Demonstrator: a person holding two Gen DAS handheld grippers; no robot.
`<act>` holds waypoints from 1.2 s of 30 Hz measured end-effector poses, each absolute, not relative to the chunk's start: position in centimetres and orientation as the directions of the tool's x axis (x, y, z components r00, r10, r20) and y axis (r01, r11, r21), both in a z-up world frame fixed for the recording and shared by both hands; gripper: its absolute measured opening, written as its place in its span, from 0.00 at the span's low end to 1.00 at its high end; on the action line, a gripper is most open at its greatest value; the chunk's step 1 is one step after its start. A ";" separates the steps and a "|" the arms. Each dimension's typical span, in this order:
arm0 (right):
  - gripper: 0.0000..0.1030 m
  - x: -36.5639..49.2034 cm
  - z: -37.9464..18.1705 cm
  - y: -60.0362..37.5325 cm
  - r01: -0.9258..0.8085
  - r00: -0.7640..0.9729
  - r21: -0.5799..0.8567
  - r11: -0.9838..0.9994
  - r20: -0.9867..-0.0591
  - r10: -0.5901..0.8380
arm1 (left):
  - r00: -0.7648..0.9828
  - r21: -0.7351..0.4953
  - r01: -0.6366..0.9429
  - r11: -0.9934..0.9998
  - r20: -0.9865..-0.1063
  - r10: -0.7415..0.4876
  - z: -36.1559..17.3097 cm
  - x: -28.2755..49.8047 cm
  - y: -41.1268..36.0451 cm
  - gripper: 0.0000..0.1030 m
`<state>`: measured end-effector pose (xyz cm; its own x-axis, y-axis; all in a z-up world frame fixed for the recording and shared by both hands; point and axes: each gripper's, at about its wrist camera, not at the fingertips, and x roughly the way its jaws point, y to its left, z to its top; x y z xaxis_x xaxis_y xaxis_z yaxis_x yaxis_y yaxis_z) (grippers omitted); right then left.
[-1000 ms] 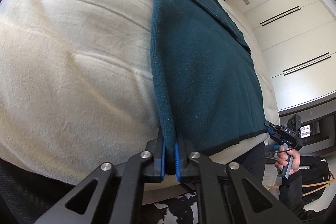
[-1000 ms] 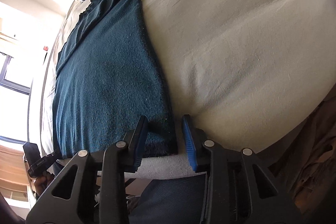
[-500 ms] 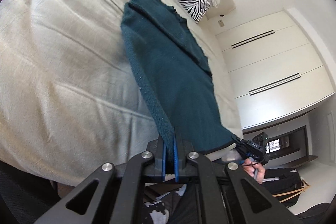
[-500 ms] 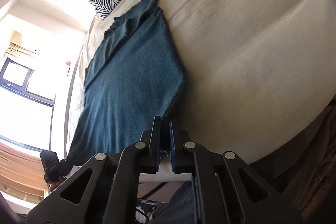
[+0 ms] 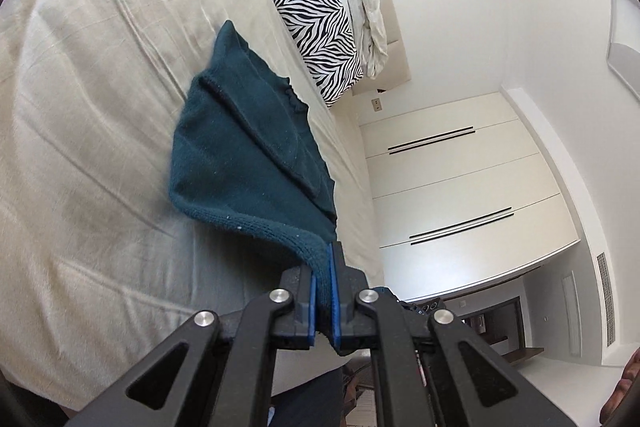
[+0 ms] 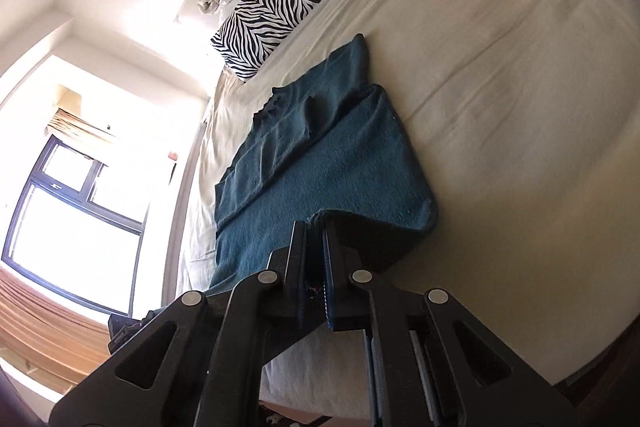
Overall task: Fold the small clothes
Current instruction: 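Lift the hem with both grippers and fold it toward the collar, then release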
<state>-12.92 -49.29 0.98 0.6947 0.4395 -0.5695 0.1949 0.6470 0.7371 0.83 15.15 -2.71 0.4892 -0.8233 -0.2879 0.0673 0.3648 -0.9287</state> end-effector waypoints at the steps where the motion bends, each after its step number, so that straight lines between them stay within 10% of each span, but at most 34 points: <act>1: 0.06 -12.3 1.4 -49.3 0.191 0.699 0.734 0.651 -0.568 0.435 | 0.494 -0.932 0.067 0.355 -0.278 -0.824 -2.6 1.4 15.2 0.06; 16: 0.06 2.4 4.2 -50.1 0.180 0.751 0.710 0.681 -0.546 0.371 | 0.560 -0.945 0.042 0.325 -0.248 -0.791 -2.1 14.2 14.6 0.06; 32: 0.06 18.6 -4.0 -53.5 0.371 0.708 0.658 0.655 -0.657 0.259 | 0.559 -0.864 -0.080 0.497 -0.452 -0.695 -6.9 29.9 11.9 0.07; 36: 0.08 21.0 -5.9 -53.4 0.394 0.686 0.636 0.664 -0.684 0.248 | 0.549 -0.843 -0.136 0.520 -0.501 -0.669 -9.1 31.2 12.6 0.62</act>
<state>20.96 -53.43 -5.87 0.6861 0.2481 -0.6839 0.3936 0.6640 0.6358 31.22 12.57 -9.10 0.5494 -0.6688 -0.5009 -0.1360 0.5198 -0.8434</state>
